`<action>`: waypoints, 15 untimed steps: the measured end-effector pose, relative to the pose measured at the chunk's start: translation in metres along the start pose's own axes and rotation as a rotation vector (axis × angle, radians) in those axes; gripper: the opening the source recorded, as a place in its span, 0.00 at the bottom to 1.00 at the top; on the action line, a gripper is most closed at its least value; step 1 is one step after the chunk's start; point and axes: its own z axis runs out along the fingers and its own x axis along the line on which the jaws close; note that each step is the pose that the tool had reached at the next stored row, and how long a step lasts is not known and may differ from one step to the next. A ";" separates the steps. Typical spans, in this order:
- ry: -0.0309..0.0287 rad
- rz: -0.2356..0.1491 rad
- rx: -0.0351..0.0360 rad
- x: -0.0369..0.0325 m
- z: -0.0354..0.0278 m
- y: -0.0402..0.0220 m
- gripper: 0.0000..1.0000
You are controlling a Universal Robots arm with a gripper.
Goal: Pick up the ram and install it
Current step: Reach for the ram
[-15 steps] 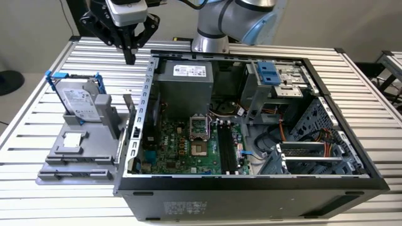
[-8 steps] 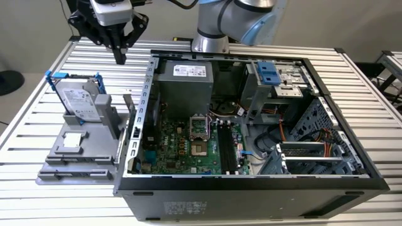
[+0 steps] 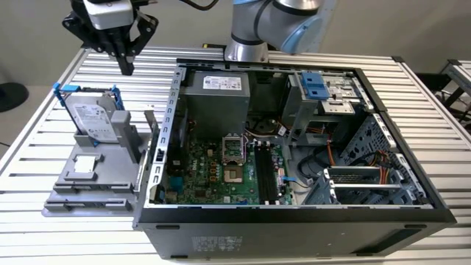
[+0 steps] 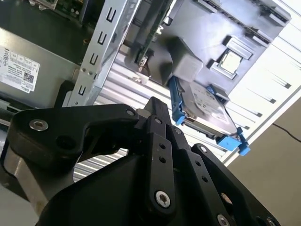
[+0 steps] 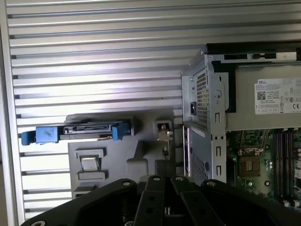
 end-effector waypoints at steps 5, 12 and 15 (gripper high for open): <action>0.0001 -0.005 -0.0001 0.0143 -0.0003 -0.0010 0.00; 0.0015 -0.031 -0.0006 0.0281 -0.0006 -0.0020 0.00; 0.0018 -0.037 -0.0007 0.0358 -0.0008 -0.0025 0.00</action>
